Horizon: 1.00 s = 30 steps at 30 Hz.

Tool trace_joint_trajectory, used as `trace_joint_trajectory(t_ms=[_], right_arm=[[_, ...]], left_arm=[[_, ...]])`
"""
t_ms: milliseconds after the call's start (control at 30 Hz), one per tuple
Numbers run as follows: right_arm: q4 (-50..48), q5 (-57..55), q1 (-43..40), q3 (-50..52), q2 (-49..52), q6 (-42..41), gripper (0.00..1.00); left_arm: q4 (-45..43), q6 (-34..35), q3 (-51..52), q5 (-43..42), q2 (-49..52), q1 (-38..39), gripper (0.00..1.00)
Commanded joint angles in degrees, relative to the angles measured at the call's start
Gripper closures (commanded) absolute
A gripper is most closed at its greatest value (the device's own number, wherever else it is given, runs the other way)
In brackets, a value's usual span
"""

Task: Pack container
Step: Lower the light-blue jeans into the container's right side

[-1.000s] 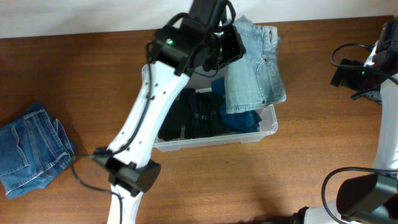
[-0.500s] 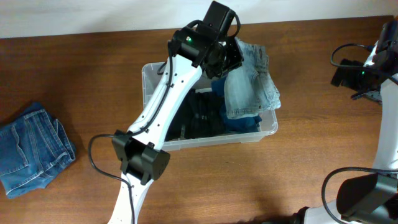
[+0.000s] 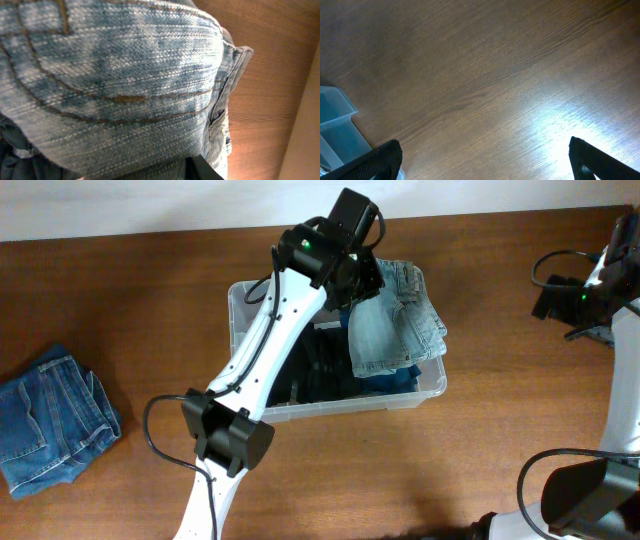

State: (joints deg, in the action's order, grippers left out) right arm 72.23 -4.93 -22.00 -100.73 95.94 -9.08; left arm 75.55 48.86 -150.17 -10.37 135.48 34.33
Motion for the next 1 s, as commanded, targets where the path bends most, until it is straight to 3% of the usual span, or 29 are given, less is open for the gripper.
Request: trace_joint_trajectory(t_ms=[0, 333, 467, 767, 967], right_arm=[[0.00, -0.26, -0.15, -0.59, 0.00, -0.42, 0.01], [0.00, -0.26, -0.15, -0.59, 0.00, -0.39, 0.01], [0.00, -0.26, -0.15, -0.59, 0.00, -0.39, 0.01], [0.00, -0.26, -0.15, -0.59, 0.00, -0.39, 0.01], [0.02, -0.28, -0.15, -0.59, 0.00, -0.39, 0.01]], left_arm=[[-1.25, -1.49, 0.85, 0.76, -0.42, 0.24, 1.00], [-2.29, -4.85, 2.14, 0.72, -0.42, 0.07, 1.00], [-5.97, -6.73, 1.88, -3.10, -1.33, 0.07, 1.00], [-20.83, -7.08, 1.90, -34.40, -4.26, -1.25, 1.00], [-29.44, 0.87, 1.90, -42.93, -4.39, -1.99, 1.00]])
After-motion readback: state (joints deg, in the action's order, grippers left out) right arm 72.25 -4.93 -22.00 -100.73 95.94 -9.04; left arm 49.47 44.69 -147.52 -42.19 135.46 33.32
